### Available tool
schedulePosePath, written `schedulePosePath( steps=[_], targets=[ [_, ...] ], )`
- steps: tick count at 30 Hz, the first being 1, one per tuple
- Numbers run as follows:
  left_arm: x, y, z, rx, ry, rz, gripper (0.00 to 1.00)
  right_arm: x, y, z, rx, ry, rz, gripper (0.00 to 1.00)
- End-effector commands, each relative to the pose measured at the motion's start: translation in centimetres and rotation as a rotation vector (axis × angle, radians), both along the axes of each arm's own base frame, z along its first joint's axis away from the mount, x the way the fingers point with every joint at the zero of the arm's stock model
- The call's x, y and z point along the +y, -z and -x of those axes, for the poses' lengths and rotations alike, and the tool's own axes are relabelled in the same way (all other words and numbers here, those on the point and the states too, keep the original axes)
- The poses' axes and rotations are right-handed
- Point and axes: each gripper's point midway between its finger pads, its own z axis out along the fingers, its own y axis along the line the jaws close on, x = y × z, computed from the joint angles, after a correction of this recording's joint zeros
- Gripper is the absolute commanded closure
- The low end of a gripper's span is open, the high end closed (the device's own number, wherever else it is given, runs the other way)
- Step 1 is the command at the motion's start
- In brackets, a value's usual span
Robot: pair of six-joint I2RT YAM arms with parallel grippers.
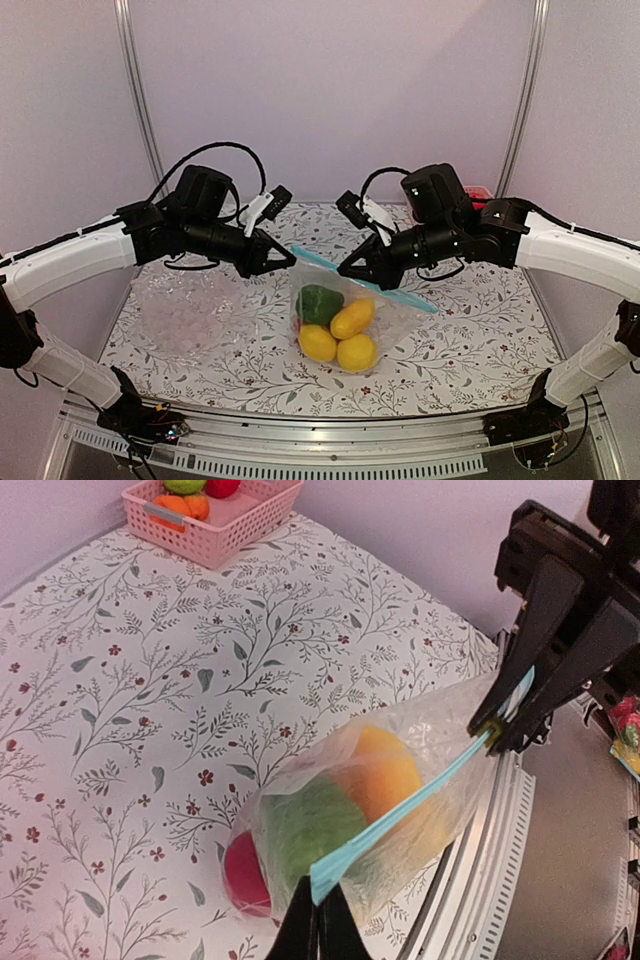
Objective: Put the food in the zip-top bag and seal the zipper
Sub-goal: Zip the zipper on the zipper food storage bag.
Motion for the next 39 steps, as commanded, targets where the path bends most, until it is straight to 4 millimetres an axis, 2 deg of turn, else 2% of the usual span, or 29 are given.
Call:
schedulePosePath(
  steps=[1,16,39],
  targets=[
    [3.4,0.2,-3.3,-0.01,-0.177,-0.059,1.0,-2.2,0.3,0.5,0.017,0.032,0.046,1.0],
    [6.0,0.3,-5.8,-0.006,-0.308,-0.072,1.0,-3.1,0.6,0.3,0.006,0.065,0.072,1.0],
    [11.1,0.1,-9.3,0.009,-0.525,-0.06,1.0,-4.8,1.0,0.1,-0.012,0.119,0.104,1.0]
  ],
)
